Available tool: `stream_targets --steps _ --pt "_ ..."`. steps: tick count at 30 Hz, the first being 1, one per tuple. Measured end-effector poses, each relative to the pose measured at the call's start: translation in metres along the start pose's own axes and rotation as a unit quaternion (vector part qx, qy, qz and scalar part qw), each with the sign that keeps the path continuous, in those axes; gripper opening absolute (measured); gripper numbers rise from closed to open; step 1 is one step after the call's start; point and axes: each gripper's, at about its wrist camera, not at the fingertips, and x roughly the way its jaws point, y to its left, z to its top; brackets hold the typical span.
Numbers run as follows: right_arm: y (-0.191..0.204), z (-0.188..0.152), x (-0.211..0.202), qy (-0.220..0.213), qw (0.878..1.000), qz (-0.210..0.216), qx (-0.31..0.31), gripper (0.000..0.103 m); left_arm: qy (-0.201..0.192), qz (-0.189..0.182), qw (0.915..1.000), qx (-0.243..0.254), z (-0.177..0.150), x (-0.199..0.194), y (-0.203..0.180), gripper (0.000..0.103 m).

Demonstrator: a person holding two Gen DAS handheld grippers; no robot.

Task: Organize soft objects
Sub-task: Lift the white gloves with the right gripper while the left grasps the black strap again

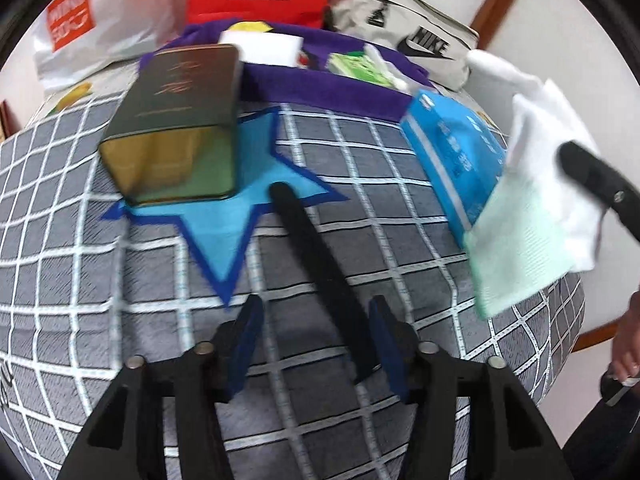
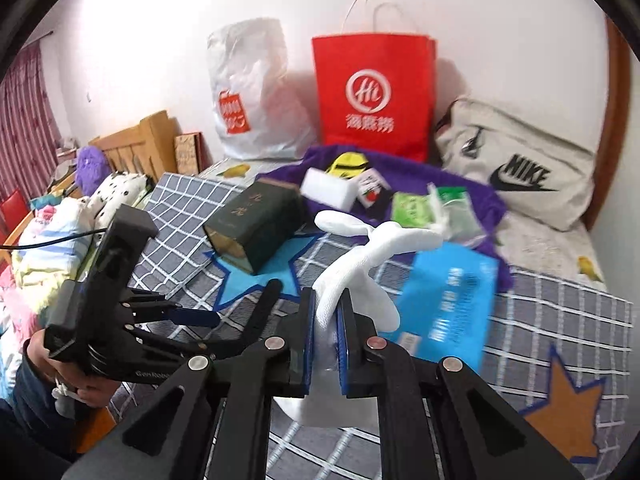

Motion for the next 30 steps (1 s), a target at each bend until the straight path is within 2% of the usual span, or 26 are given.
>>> stream_targets --steps 2,5,9,15,19,24,26,30 --pt "-0.007 -0.002 -0.009 -0.007 1.000 -0.011 0.003 0.010 0.000 0.014 0.9997 0.019 0.000 0.005 -0.011 0.061" --pt "-0.016 -0.006 -0.015 -0.011 1.000 -0.019 0.014 0.010 -0.004 0.057 0.9969 0.054 -0.002 0.011 -0.025 0.062" --pt "-0.023 -0.012 -0.017 -0.010 0.999 -0.020 0.026 0.010 -0.007 0.089 0.9930 0.077 -0.005 0.010 -0.025 0.065" --pt "-0.026 -0.017 -0.019 -0.018 0.999 -0.011 0.032 0.010 -0.007 0.114 0.9931 0.028 -0.011 -0.007 0.011 0.064" --pt "-0.027 -0.019 -0.016 -0.016 0.999 -0.005 0.034 0.010 -0.021 0.087 0.9959 0.015 -0.005 -0.007 0.016 0.062" --pt "-0.030 -0.024 -0.014 -0.009 0.999 -0.008 0.038 0.010 -0.025 0.095 0.9943 0.040 0.007 0.007 0.003 0.041" --pt "-0.033 -0.025 -0.014 -0.008 0.999 -0.005 0.046 0.010 -0.025 0.077 0.9958 0.042 0.009 0.008 0.001 0.023" --pt "-0.034 -0.026 -0.013 -0.009 0.999 -0.003 0.051 0.010 -0.025 0.072 0.9961 0.044 0.007 0.008 -0.004 0.020"
